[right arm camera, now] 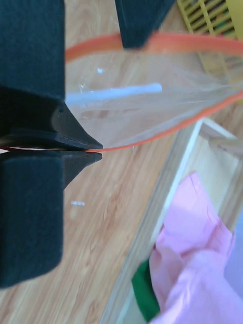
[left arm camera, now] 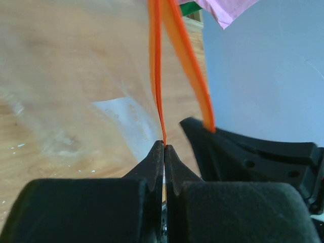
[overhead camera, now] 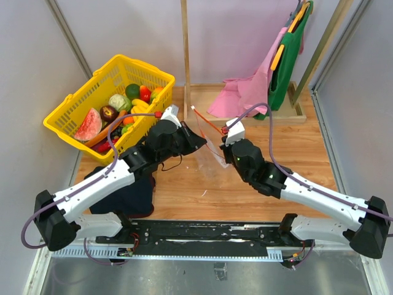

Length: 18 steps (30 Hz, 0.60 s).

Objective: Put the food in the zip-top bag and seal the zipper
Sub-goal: Open the zipper of the food storage bag at the center of the board.

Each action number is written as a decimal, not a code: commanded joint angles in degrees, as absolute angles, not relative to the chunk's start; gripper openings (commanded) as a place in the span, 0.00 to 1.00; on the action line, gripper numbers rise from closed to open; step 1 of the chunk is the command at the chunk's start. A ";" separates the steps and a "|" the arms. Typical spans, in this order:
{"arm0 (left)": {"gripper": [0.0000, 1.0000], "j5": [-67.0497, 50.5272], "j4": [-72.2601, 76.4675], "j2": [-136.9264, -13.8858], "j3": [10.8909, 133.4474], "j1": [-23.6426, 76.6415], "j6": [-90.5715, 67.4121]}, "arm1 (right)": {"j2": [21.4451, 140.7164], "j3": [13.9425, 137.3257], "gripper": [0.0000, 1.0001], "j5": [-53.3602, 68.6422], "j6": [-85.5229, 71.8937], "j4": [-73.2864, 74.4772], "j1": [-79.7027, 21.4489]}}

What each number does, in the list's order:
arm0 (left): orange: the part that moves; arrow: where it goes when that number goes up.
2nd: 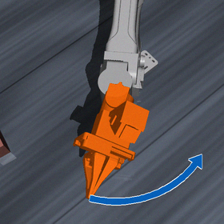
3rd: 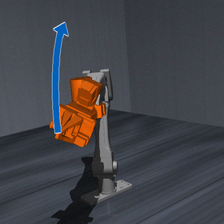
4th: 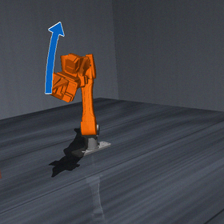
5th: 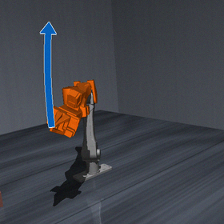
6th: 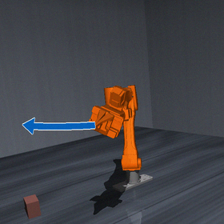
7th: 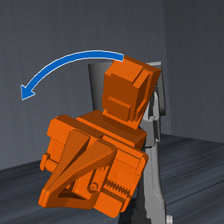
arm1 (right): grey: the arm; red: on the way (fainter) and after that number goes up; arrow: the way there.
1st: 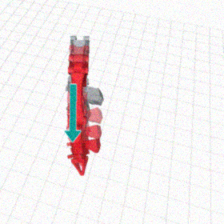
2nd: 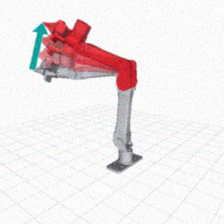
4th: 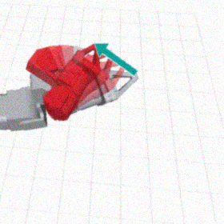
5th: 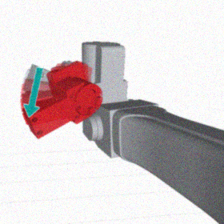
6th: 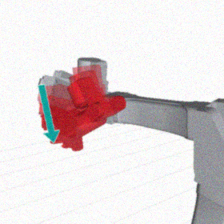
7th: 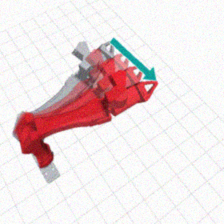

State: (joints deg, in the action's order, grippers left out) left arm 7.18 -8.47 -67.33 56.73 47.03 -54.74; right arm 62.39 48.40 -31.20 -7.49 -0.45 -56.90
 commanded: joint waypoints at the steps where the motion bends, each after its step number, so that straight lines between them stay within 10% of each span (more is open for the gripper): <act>1: 0.00 9.24 -17.34 -66.01 62.05 47.55 -50.66 | 59.11 52.08 0.01 -41.92 1.96 1.84 -55.28; 18: 0.05 9.33 -16.11 -68.10 53.90 47.57 -51.02 | 57.92 47.59 0.01 -39.15 1.28 3.50 -52.38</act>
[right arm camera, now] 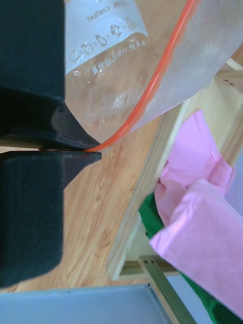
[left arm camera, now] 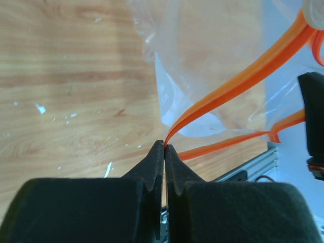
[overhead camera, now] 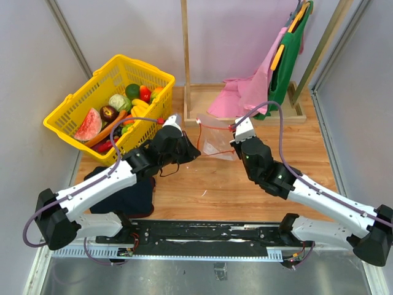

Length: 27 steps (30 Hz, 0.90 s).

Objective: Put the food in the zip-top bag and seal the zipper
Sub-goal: Open the zipper of the food storage bag at the center of the board.

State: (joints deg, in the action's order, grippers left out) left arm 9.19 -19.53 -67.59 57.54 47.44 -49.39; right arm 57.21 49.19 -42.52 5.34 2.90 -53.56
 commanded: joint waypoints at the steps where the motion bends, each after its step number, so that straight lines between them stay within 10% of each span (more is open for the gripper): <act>1: 0.08 9.43 -15.47 -68.20 53.46 47.55 -51.51 | 58.26 47.28 0.01 -38.17 0.23 3.11 -52.45; 8: 0.53 8.97 -8.46 -67.49 51.54 47.55 -55.80 | 62.48 48.23 0.01 -34.46 -8.21 3.98 -53.79; 14: 0.72 6.96 -4.59 -69.29 50.71 47.55 -59.14 | 65.99 50.59 0.01 -33.27 -15.01 6.86 -54.89; 22: 0.67 10.18 -2.08 -71.65 48.12 47.55 -62.11 | 66.58 51.25 0.01 -29.37 -17.71 5.77 -55.22; 27: 0.38 9.34 -1.92 -72.89 48.62 47.55 -62.06 | 66.28 51.58 0.01 -28.32 -17.75 5.21 -55.21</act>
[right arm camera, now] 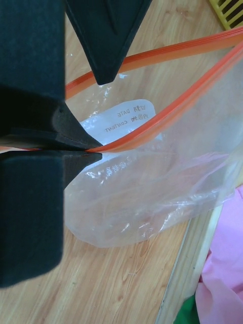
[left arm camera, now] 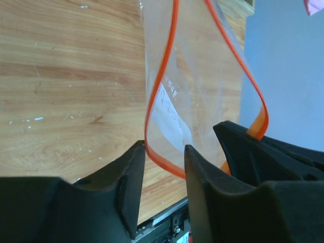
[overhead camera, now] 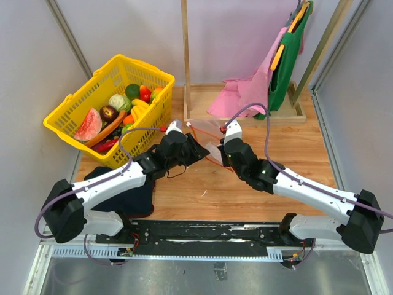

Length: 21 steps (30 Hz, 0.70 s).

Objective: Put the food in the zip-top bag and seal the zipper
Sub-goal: Open the zipper of the food storage bag at the center of the board.

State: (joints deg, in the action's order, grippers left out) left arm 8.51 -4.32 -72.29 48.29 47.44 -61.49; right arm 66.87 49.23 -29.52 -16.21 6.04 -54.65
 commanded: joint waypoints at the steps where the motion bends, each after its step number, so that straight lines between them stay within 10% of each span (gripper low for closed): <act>1: 0.28 9.24 -2.37 -73.08 48.88 47.55 -61.93 | 66.37 51.77 0.01 -28.70 -17.03 5.11 -55.20; 3: 0.02 9.31 -3.88 -73.13 49.68 47.55 -61.34 | 66.51 52.29 0.03 -30.33 -14.67 5.30 -55.20; 10: 0.00 7.30 -8.08 -73.22 52.16 47.55 -57.04 | 67.07 53.81 0.27 -33.39 -3.08 3.74 -54.88; 21: 0.00 6.59 -16.81 -72.25 56.36 47.55 -51.69 | 67.54 54.95 0.01 -43.47 7.50 3.43 -53.62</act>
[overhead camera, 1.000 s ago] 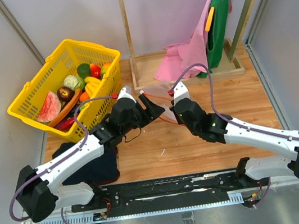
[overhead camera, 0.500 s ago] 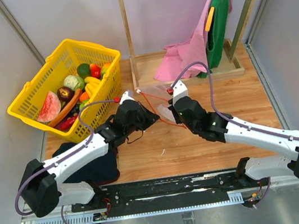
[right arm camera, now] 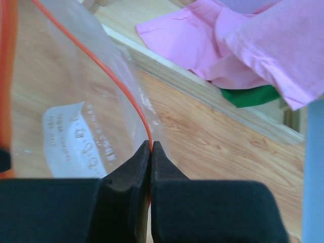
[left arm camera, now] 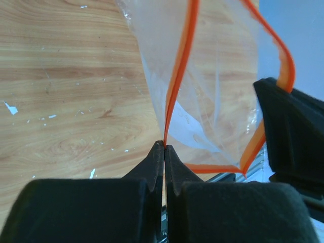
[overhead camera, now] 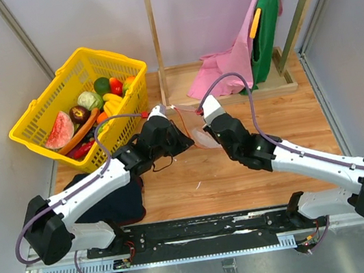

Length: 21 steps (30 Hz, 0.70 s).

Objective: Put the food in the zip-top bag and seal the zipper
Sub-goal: Open the zipper of the food storage bag at the center of the board.

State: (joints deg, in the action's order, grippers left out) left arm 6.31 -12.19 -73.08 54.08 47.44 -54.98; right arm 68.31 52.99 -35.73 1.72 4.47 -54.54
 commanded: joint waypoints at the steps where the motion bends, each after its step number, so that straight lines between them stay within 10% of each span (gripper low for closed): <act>1: 0.00 6.96 -17.58 -71.92 56.48 47.55 -51.45 | 67.12 55.03 0.01 -44.71 8.08 3.47 -53.34; 13: 0.00 10.70 -23.80 -67.17 56.79 47.02 -48.06 | 60.40 57.29 0.01 -52.06 6.26 11.79 -47.02; 21: 0.00 4.38 -18.99 -69.91 57.39 46.93 -47.46 | 59.20 56.65 0.01 -27.50 4.27 14.25 -47.08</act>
State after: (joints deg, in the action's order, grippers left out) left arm 6.85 -19.03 -68.51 56.88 47.33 -49.43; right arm 59.92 55.48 -36.69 4.97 11.79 -48.16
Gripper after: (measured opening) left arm 0.010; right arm 0.014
